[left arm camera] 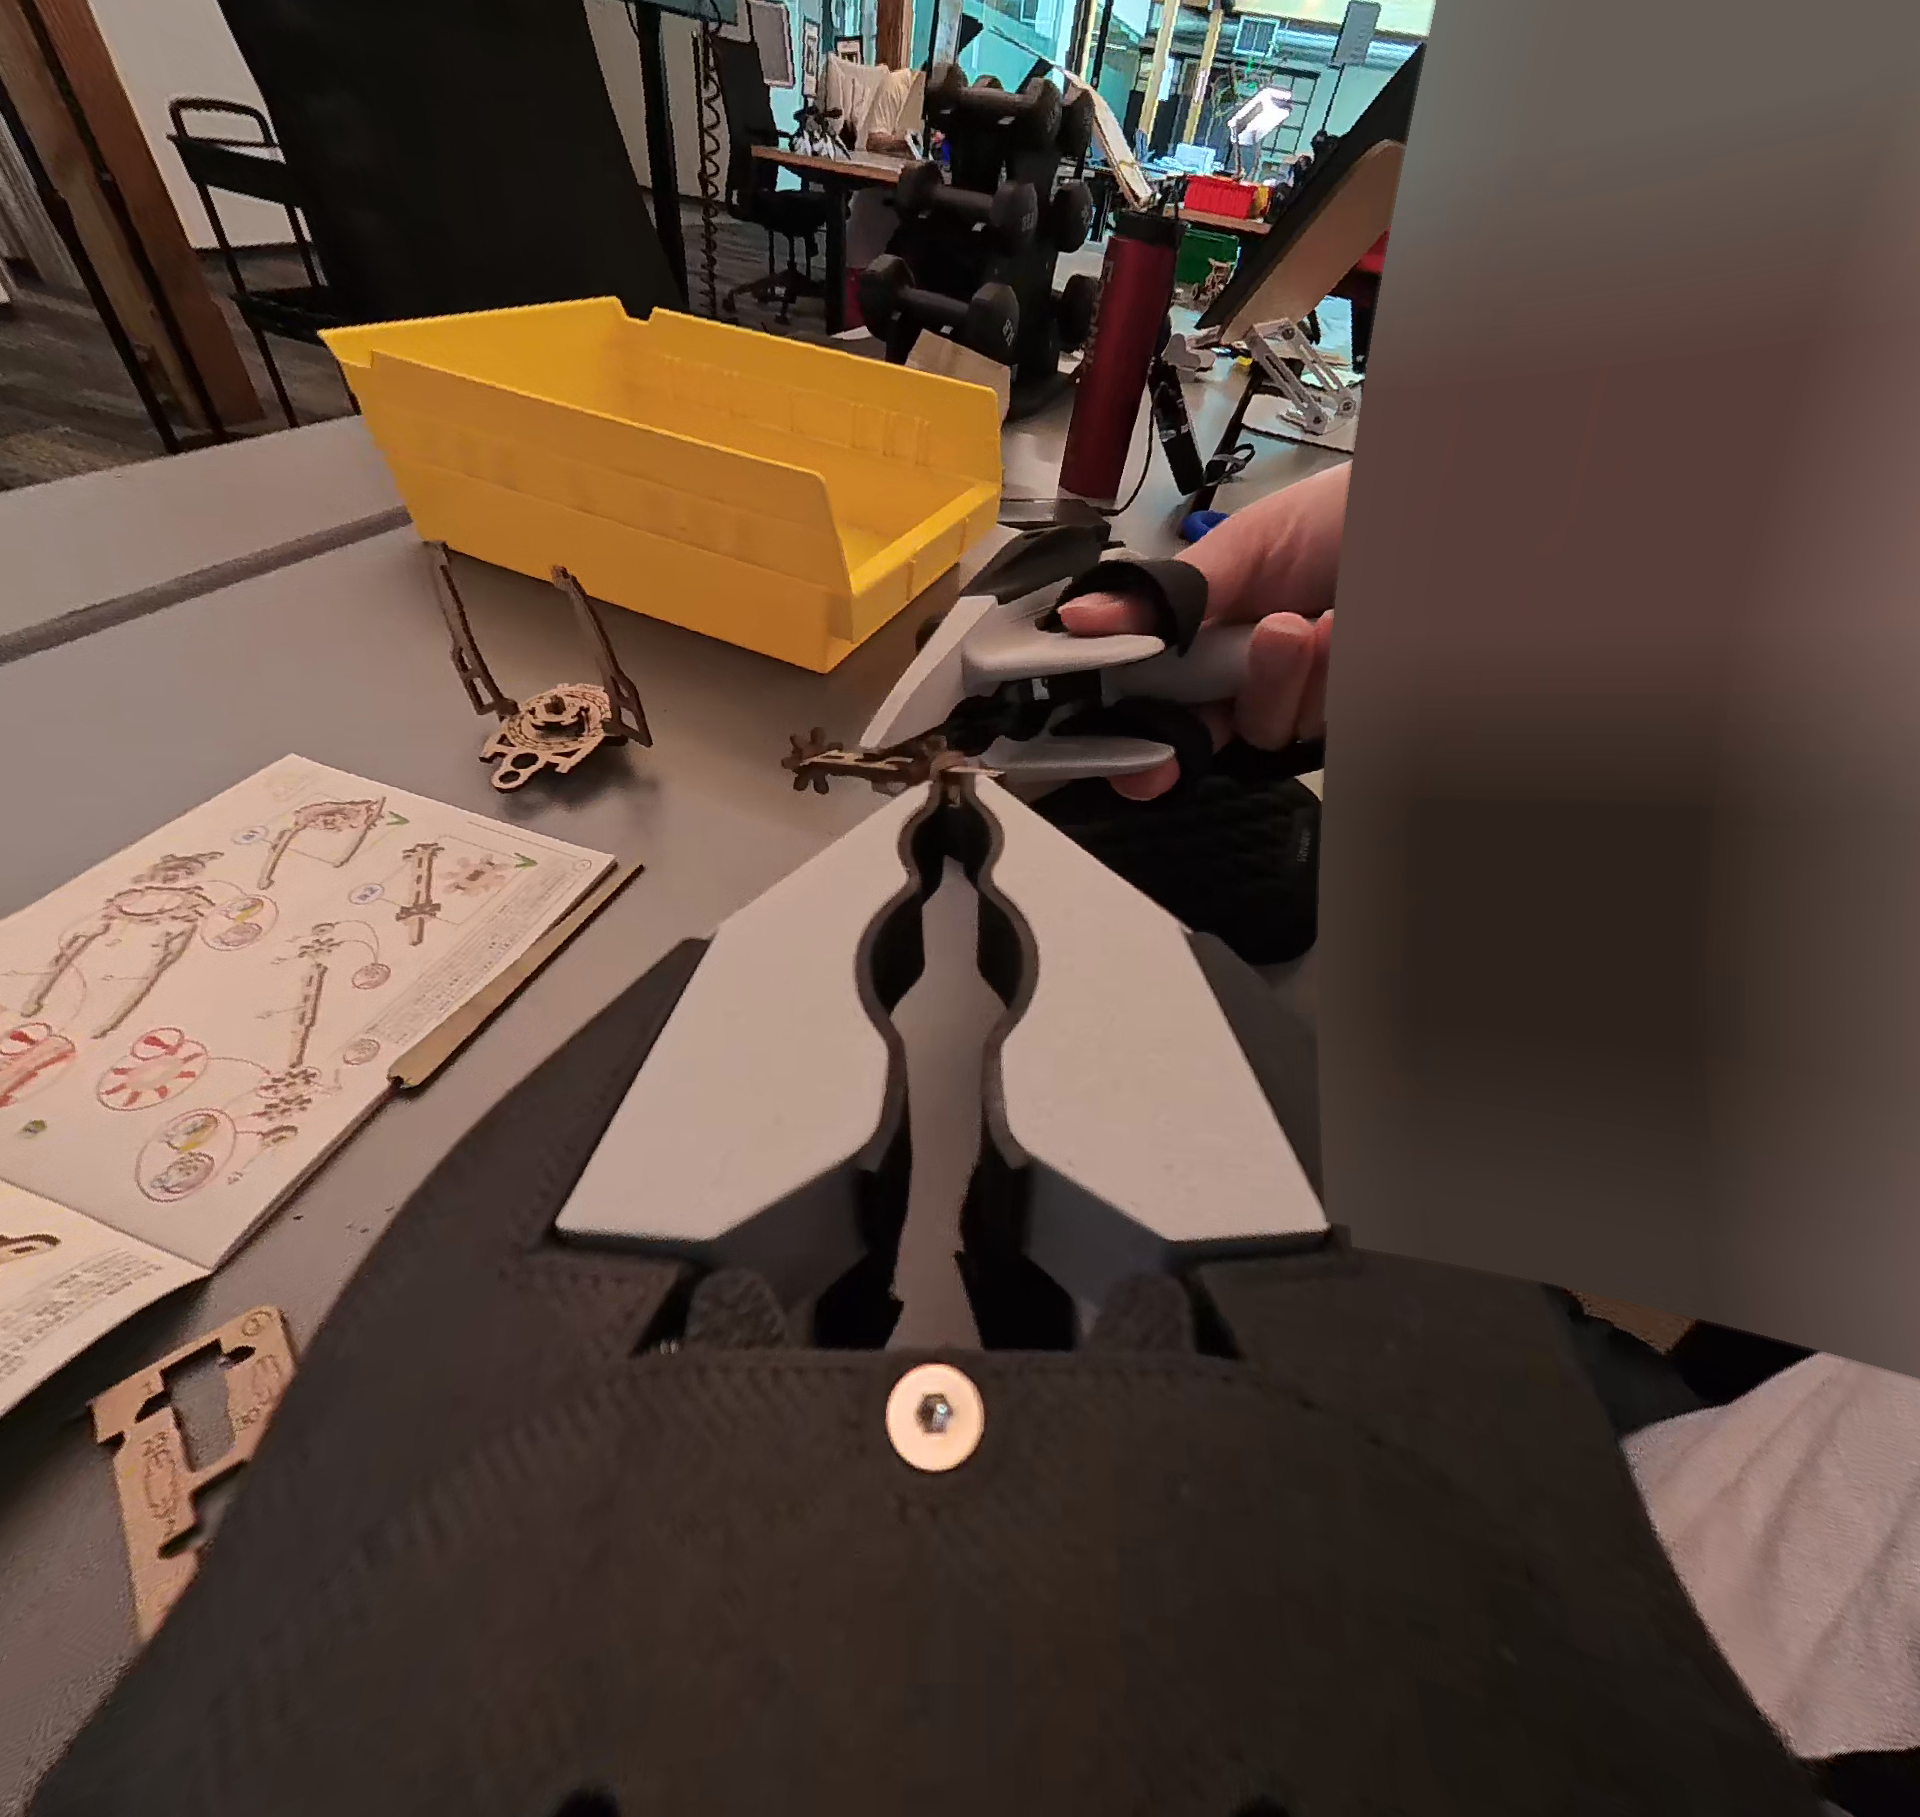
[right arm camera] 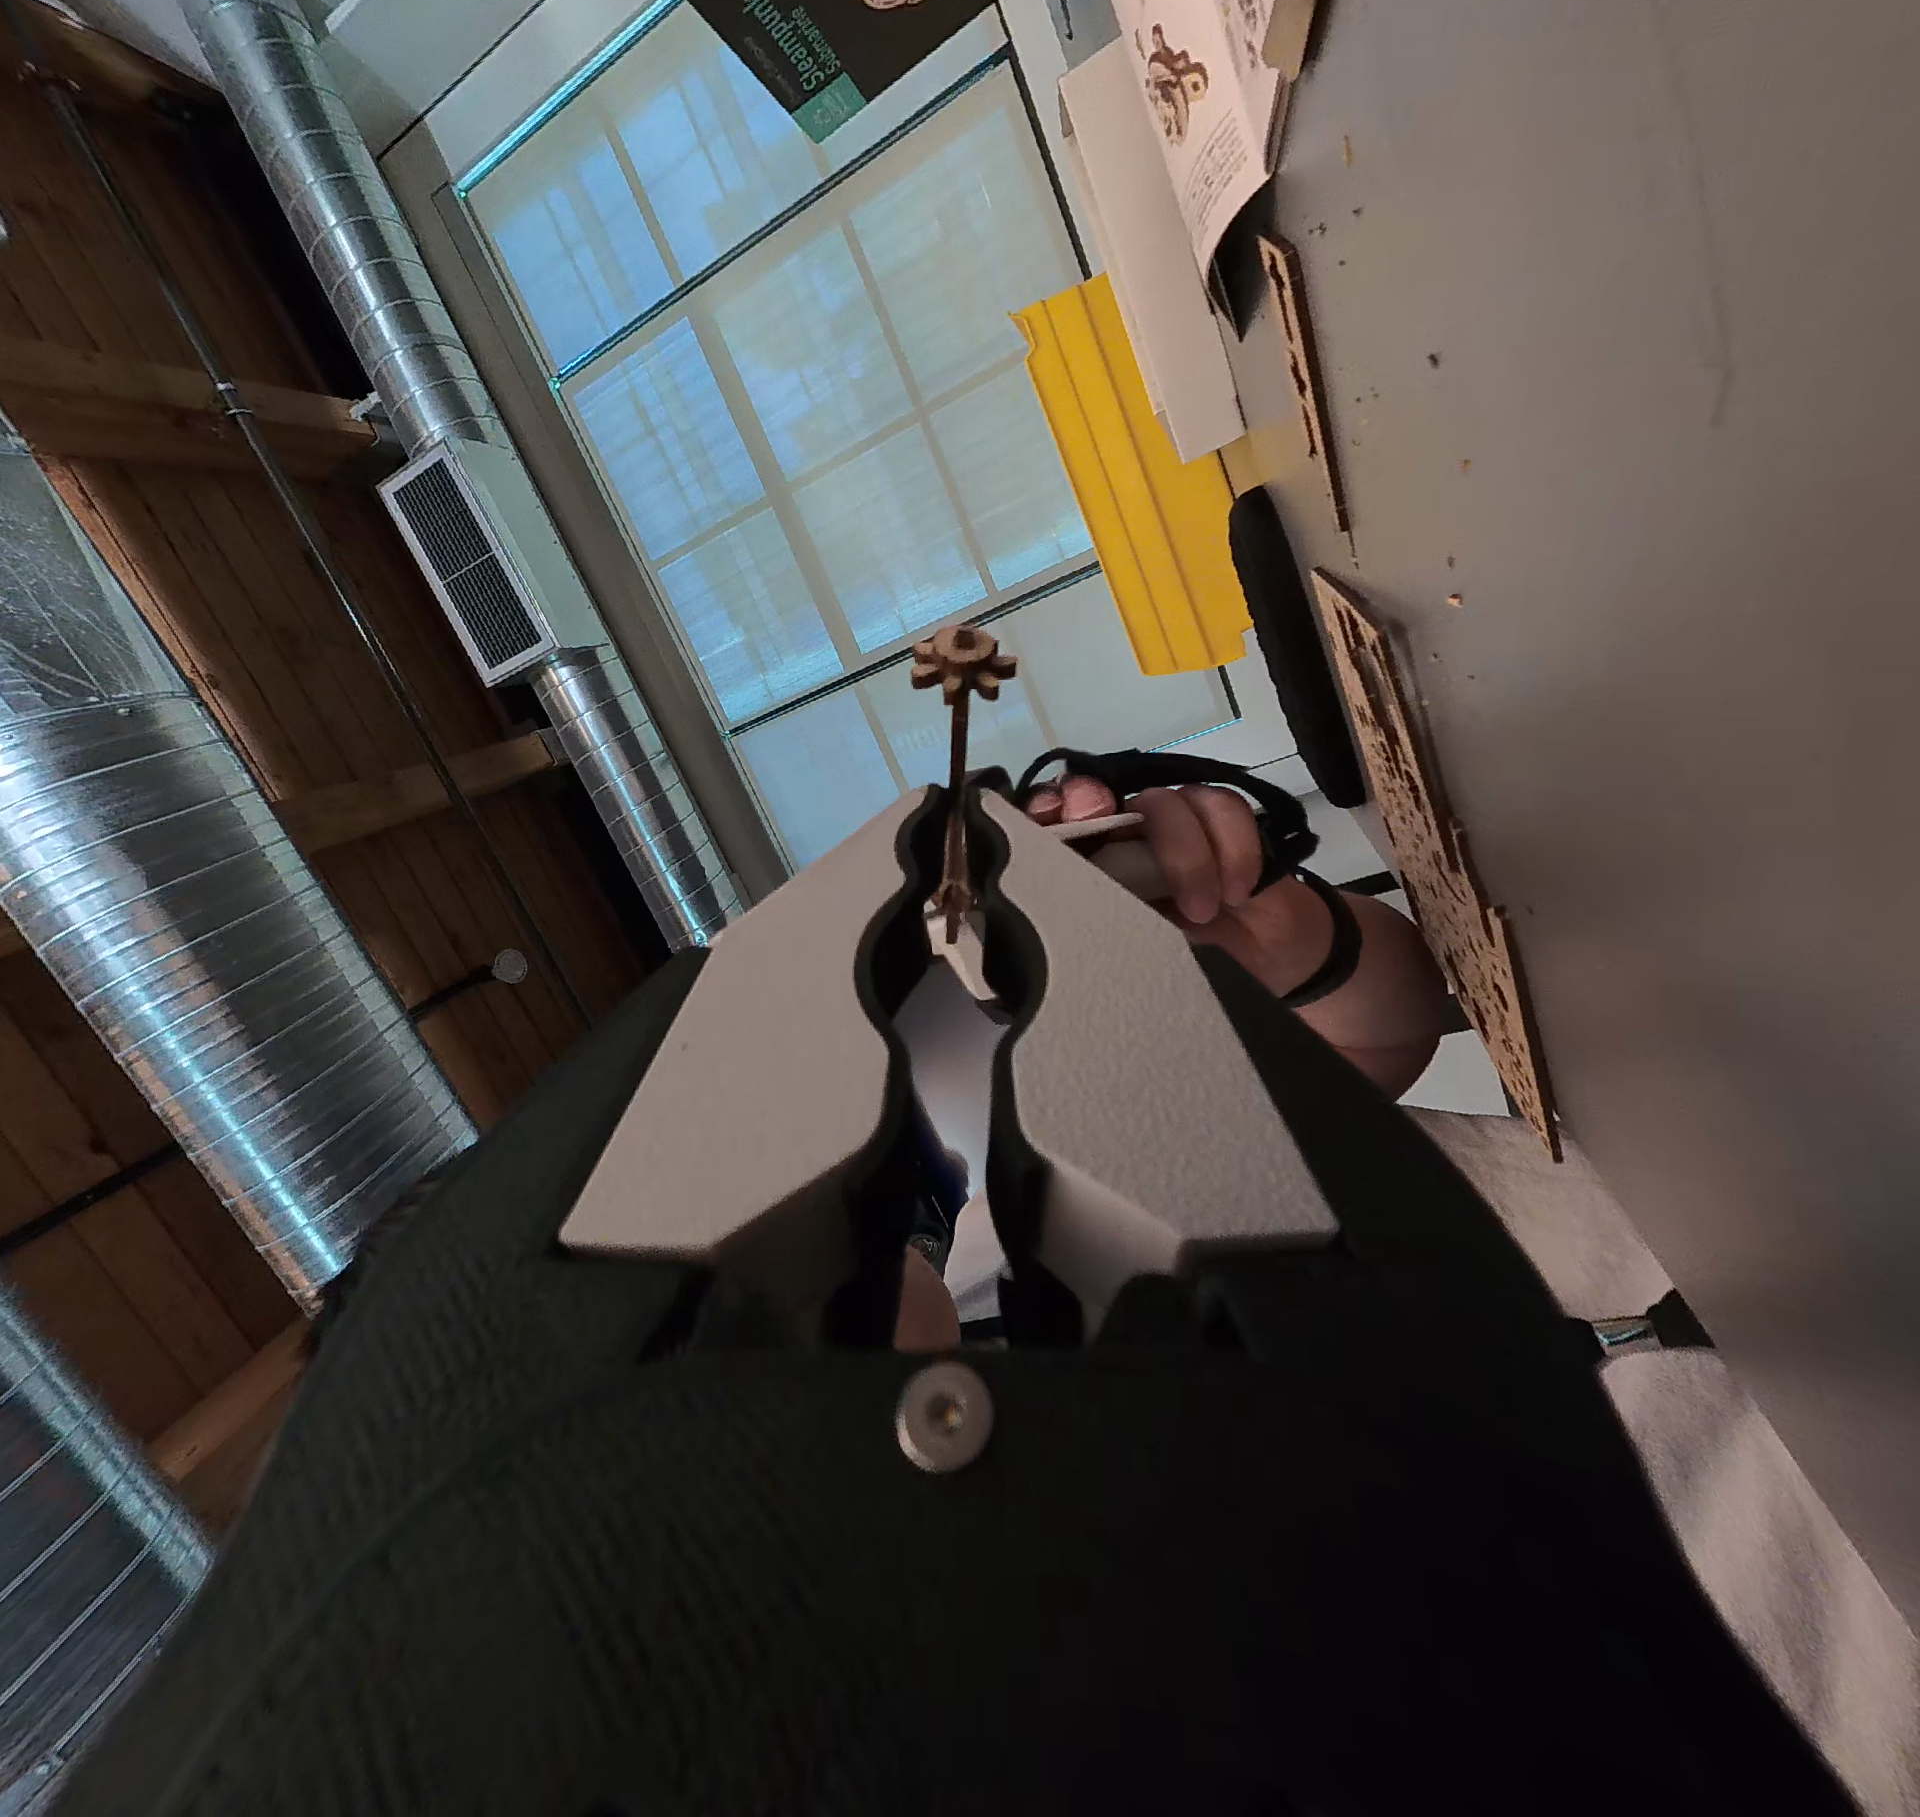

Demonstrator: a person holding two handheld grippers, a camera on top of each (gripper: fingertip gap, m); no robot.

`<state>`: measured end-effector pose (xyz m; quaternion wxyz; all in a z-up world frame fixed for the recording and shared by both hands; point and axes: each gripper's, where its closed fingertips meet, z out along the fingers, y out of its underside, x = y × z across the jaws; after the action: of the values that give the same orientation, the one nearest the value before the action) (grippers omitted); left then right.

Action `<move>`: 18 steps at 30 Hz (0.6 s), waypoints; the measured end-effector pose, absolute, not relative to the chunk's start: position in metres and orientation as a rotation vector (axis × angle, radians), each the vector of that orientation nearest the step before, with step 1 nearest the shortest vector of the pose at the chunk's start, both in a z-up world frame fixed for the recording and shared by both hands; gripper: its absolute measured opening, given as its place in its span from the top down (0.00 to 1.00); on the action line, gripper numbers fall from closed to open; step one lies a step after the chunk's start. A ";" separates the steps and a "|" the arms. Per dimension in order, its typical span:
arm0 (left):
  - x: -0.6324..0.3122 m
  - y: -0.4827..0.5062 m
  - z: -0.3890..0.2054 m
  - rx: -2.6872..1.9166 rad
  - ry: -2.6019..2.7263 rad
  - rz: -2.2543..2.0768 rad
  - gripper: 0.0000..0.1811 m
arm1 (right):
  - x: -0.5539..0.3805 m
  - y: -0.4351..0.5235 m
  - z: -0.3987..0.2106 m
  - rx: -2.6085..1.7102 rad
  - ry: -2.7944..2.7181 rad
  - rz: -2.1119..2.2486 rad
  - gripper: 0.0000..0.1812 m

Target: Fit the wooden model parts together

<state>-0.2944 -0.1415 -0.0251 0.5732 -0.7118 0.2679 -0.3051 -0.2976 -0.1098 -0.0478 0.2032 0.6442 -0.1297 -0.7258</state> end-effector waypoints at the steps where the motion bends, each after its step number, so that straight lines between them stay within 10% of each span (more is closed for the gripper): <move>1: -0.295 -0.141 -0.025 -1.672 0.620 -0.727 1.00 | -0.298 -0.110 -0.048 1.797 -0.362 -2.026 1.00; 18: -0.295 -0.142 -0.031 -1.699 0.600 -0.764 1.00 | -0.297 -0.111 -0.051 1.792 -0.370 -2.028 1.00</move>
<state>-0.2954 -0.1417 -0.0307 0.5584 -0.7202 0.2542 -0.3238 -0.2968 -0.1106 -0.0506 0.2037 0.6425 -0.1326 -0.7268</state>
